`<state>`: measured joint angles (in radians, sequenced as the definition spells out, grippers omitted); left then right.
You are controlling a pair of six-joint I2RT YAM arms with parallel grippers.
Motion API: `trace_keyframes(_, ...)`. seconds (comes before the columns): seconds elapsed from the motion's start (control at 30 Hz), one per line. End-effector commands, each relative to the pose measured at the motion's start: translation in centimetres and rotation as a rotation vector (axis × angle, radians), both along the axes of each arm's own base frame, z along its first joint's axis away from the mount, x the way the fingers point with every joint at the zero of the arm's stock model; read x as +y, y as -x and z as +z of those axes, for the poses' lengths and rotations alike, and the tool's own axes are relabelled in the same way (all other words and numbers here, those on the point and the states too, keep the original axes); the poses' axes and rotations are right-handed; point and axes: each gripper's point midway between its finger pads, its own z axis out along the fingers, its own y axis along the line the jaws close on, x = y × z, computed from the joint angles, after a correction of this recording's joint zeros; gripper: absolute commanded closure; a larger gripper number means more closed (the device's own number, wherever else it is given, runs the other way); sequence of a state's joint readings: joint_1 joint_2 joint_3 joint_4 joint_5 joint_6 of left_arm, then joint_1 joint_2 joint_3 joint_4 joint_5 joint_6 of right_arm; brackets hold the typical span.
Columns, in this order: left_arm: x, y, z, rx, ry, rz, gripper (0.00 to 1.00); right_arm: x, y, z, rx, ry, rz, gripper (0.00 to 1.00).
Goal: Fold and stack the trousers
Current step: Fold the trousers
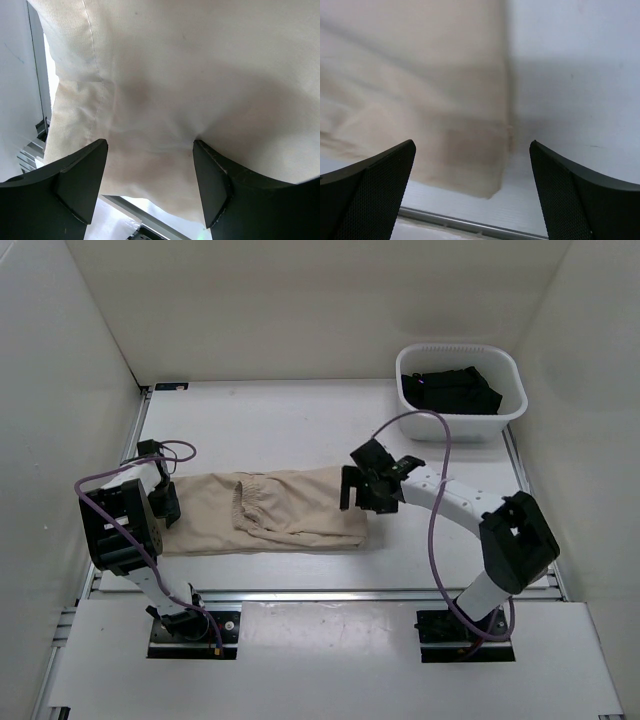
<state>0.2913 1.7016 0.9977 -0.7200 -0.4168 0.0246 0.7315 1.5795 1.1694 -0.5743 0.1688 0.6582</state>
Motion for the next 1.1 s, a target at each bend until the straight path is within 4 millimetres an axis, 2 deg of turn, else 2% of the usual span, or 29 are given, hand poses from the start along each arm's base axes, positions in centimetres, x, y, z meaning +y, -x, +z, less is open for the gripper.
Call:
trace_keyframes(0.0,-0.4,0.5,-0.9,0.004,0.027,0.026,0.19,-0.6,2.3,-4.6,0.143,-0.033,-0.015,0.01)
trace_keyframes(0.03,-0.4,0.7,-0.9,0.012,0.03,0.026,0.19,0.4,2.4,-4.7,0.142,-0.087,0.009,0.01)
trace_keyframes(0.17,-0.4,0.7,-0.9,0.013,0.03,0.026,0.19,0.5,3.1,-7.2,0.204,-0.115,-0.027,0.09)
trace_keyframes(0.2,-0.4,0.7,-0.9,0.013,0.03,0.026,0.19,0.4,3.2,-7.7,0.213,-0.116,-0.039,0.22)
trace_keyframes(0.27,-0.4,0.6,-0.7,0.004,0.027,0.026,0.19,0.6,3.4,-8.3,0.234,-0.144,-0.045,0.36)
trace_keyframes(0.33,-0.3,0.4,-0.1,-0.008,0.024,0.026,0.19,1.1,3.4,-8.1,0.251,-0.192,-0.053,0.68)
trace_keyframes(0.37,-0.3,0.4,-0.1,-0.008,0.024,0.026,0.19,0.8,3.3,-8.2,0.257,-0.188,-0.063,0.8)
trace_keyframes(0.4,-0.2,0.0,0.1,-0.017,0.021,0.026,0.19,0.3,3.1,-8.2,0.264,-0.183,-0.079,0.97)
trace_keyframes(0.43,-0.4,0.2,0.3,-0.016,0.03,0.024,0.19,-0.1,3.1,-7.5,0.254,-0.192,-0.086,1.0)
trace_keyframes(0.47,-0.8,-0.4,1.2,-0.036,0.054,0.019,0.19,-0.5,2.9,-6.9,0.246,-0.199,-0.097,1.0)
trace_keyframes(0.5,-1.0,-0.7,1.6,-0.041,0.075,0.015,0.19,-1.9,2.7,-6.7,0.243,-0.184,-0.138,1.0)
trace_keyframes(0.57,-1.7,-1.4,3.1,-0.07,0.116,0.004,0.18,-4.4,2.0,-4.7,0.178,-0.163,-0.207,1.0)
trace_keyframes(0.6,-2.3,-2.3,4.4,-0.092,0.163,-0.007,0.18,-7.4,2.6,-4.6,0.21,-0.103,-0.272,1.0)
trace_keyframes(0.67,-2.9,-3.5,6.5,-0.148,0.2,-0.023,0.17,-10.4,2.4,-1.7,0.149,-0.07,-0.313,1.0)
trace_keyframes(0.7,-3.5,-4.9,8.3,-0.21,0.238,-0.043,0.15,-12.7,2.1,-0.8,0.137,-0.049,-0.362,1.0)
trace_keyframes(0.73,-4.0,-4.9,9.0,-0.207,0.264,-0.047,0.12,-14.9,3.4,0.6,0.133,0.009,-0.386,1.0)
trace_keyframes(0.77,-4.3,-5.2,10.1,-0.233,0.281,-0.057,0.0,-16.1,2.6,3.1,0.07,0.046,-0.382,1.0)
trace_keyframes(0.8,-5.2,-5.7,11.2,-0.262,0.312,-0.08,0.0,-17.5,2.7,4.6,0.041,0.093,-0.397,1.0)
trace_keyframes(0.83,-5.2,-6.3,12.2,-0.288,0.316,-0.088,0.0,-18.8,3.9,5.8,0.057,0.16,-0.393,1.0)
trace_keyframes(0.87,-5.7,-6.2,12.5,-0.288,0.317,-0.101,0.0,-19.4,3.8,7.1,0.032,0.191,-0.39,1.0)
trace_keyframes(0.9,-6.2,-6.1,12.8,-0.286,0.319,-0.114,0.0,-19.1,3.0,9.9,-0.038,0.195,-0.346,1.0)
trace_keyframes(0.93,-6.3,-5.8,12.4,-0.276,0.323,-0.112,0.0,-18.9,3.3,10.4,-0.016,0.218,-0.313,1.0)
trace_keyframes(1.0,-7.2,-5.4,11.5,-0.243,0.335,-0.13,0.0,-16.5,3.0,11.9,-0.022,0.206,-0.215,1.0)
trace_keyframes(1.03,-7.7,-5.1,11.0,-0.222,0.334,-0.144,0.0,-15.2,2.2,11.7,0.008,0.226,-0.176,1.0)
trace_keyframes(1.07,-8.2,-4.5,10.3,-0.194,0.342,-0.151,0.0,-11.8,1.9,13.8,-0.041,0.188,-0.08,1.0)
